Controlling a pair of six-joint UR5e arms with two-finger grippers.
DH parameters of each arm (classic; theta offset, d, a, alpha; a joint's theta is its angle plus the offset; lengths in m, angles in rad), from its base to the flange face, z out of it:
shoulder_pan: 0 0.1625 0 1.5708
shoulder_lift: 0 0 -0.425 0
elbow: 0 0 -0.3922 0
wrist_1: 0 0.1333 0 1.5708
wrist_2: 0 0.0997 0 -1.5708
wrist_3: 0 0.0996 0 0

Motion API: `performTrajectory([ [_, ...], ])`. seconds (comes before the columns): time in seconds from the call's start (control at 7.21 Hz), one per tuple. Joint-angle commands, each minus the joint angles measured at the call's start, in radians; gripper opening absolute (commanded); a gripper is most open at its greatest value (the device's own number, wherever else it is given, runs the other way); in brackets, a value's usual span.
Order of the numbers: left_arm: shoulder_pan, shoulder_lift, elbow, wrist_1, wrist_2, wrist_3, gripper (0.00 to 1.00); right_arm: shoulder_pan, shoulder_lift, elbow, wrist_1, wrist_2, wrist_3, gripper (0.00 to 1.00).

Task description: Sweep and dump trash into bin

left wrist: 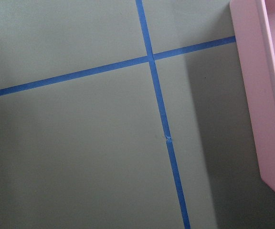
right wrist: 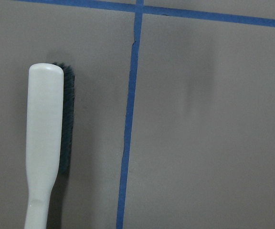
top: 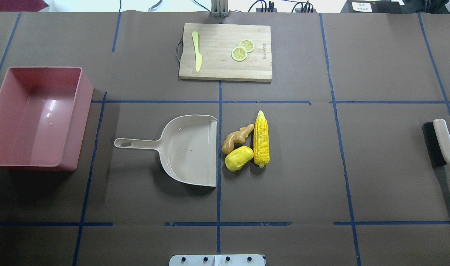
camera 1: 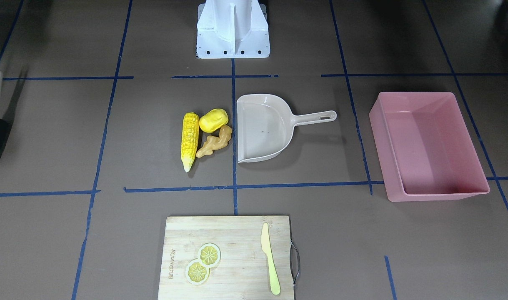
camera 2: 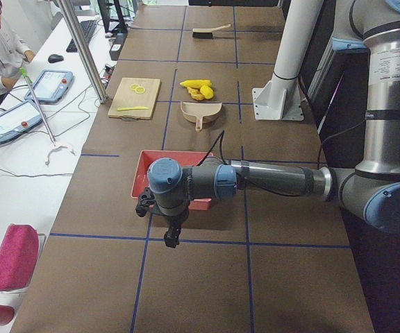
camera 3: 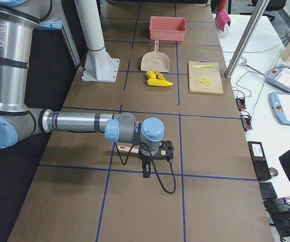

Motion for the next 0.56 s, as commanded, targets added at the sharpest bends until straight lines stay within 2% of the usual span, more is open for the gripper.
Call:
performTrajectory([
  [0.0, 0.000, 0.002, -0.003, 0.000, 0.000, 0.000, 1.00, 0.001, 0.002, 0.008, 0.000, 0.002, 0.000, 1.00],
  [0.42, 0.002, 0.011, -0.006, 0.000, 0.002, 0.000, 1.00, 0.001, 0.000, 0.041, 0.000, 0.003, 0.001, 1.00],
])
